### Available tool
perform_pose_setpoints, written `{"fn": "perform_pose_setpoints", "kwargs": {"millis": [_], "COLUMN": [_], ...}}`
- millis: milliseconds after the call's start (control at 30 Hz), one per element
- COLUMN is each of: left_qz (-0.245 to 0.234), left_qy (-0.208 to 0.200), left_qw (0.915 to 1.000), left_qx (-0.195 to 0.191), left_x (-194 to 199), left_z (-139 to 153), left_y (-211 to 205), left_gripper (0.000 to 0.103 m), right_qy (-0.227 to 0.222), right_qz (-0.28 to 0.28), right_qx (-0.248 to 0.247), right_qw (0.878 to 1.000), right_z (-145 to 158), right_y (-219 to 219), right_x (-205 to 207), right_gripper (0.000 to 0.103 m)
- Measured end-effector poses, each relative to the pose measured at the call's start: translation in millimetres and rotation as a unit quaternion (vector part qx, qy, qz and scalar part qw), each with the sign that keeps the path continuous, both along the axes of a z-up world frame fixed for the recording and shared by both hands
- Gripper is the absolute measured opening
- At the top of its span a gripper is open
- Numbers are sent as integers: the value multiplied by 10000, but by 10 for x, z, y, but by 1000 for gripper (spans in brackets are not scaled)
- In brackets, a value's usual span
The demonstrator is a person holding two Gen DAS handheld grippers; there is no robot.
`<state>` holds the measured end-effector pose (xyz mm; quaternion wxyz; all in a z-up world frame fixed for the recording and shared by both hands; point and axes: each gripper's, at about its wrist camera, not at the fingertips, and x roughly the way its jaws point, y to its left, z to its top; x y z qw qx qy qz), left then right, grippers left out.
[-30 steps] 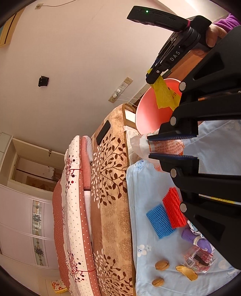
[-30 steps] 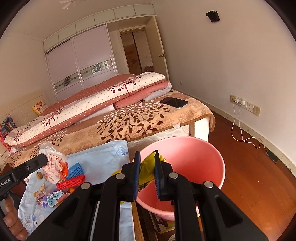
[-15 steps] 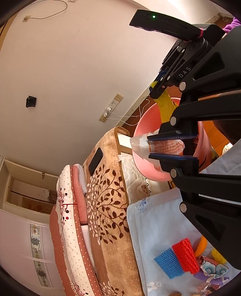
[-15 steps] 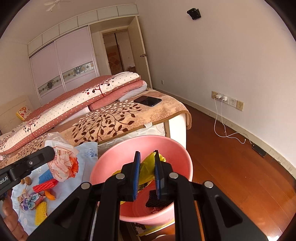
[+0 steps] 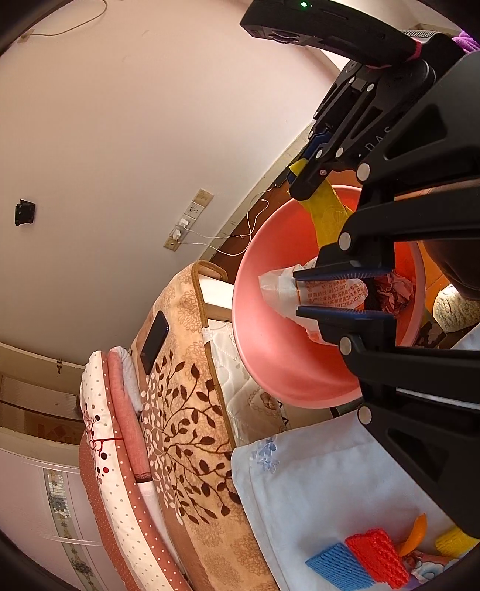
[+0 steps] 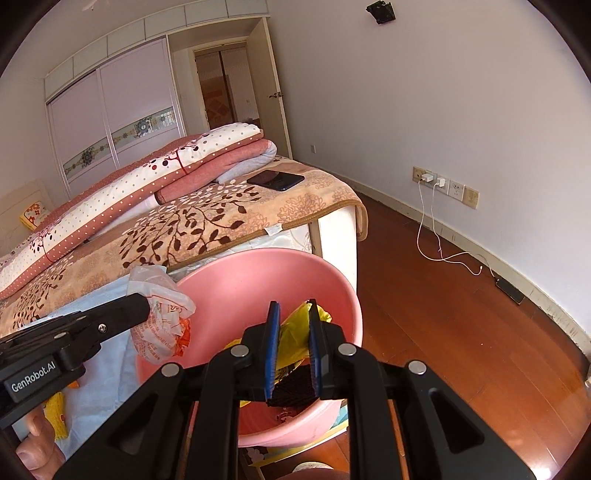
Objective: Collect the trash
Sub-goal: 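Open both tools to drop the wrapper and bag into the bucket, then move both open tools back over the remaining trash on the cloth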
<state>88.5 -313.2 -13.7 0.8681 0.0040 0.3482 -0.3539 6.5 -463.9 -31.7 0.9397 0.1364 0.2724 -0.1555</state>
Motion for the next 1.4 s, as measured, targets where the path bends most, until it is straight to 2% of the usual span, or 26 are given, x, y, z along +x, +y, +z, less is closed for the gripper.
{"fn": "perform_pose_setpoints", "kwargs": {"millis": [100, 233, 467, 533, 600, 1100, 1400], "left_qz": [2, 81, 171, 178, 187, 504, 773], "left_qy": [66, 214, 301, 303, 293, 87, -297], "left_qw": [10000, 9997, 9994, 9994, 9994, 9987, 9964], "left_qx": [58, 94, 75, 62, 46, -3, 175], "left_x": [29, 65, 66, 56, 36, -187, -434], "left_z": [-37, -77, -71, -60, -41, 159, 249], "left_y": [-22, -10, 38, 58, 79, 379, 678], "left_gripper": [16, 36, 37, 37, 37, 37, 37], "right_qy": [52, 84, 110, 79, 24, -250, -260], "right_qz": [-11, -9, 34, 48, 68, 327, 631], "right_qx": [18, 52, 87, 88, 82, 50, 80], "right_qw": [10000, 10000, 9999, 9999, 9999, 9991, 9976], "right_z": [-46, -77, -81, -70, -46, 202, 251], "right_y": [-15, -21, -11, 2, 19, 246, 530], "right_x": [29, 50, 65, 53, 34, -203, -381], "right_gripper": [14, 15, 21, 33, 37, 40, 41]}}
